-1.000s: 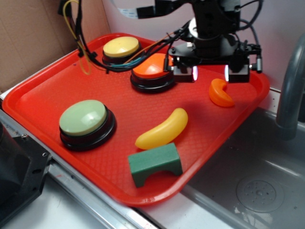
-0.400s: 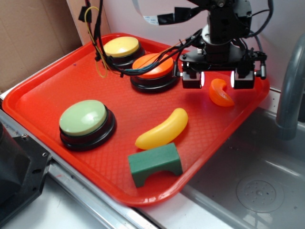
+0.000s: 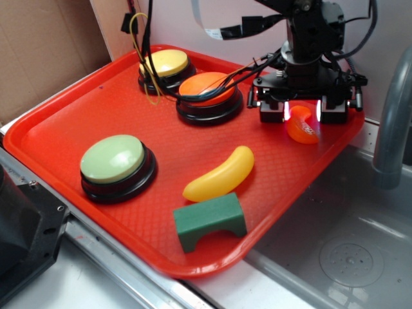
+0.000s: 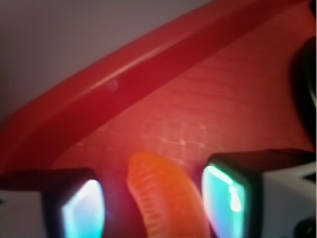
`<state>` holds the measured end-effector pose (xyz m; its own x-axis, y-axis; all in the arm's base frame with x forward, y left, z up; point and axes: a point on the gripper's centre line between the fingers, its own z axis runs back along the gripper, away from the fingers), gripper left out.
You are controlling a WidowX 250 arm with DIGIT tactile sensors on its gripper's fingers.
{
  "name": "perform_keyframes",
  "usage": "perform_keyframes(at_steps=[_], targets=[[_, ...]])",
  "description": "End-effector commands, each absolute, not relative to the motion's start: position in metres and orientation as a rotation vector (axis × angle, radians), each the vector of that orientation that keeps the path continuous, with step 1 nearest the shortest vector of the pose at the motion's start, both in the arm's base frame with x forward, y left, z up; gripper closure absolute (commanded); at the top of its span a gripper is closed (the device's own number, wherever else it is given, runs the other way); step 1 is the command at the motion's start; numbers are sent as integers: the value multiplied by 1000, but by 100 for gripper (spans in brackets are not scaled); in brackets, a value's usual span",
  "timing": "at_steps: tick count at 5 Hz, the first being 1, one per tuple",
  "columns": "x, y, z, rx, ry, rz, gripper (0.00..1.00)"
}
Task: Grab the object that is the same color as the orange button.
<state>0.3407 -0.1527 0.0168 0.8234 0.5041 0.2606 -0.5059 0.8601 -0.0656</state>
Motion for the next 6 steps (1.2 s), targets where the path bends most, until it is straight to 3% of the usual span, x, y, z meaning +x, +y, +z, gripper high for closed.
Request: perform_keyframes(at_steps=[1, 2, 3, 6], targets=[[334, -150, 28, -47, -250, 520, 100], [325, -145, 39, -16, -256, 460, 100], [322, -136, 66, -11, -281, 423, 100], [305, -107, 182, -59, -363, 382, 100]])
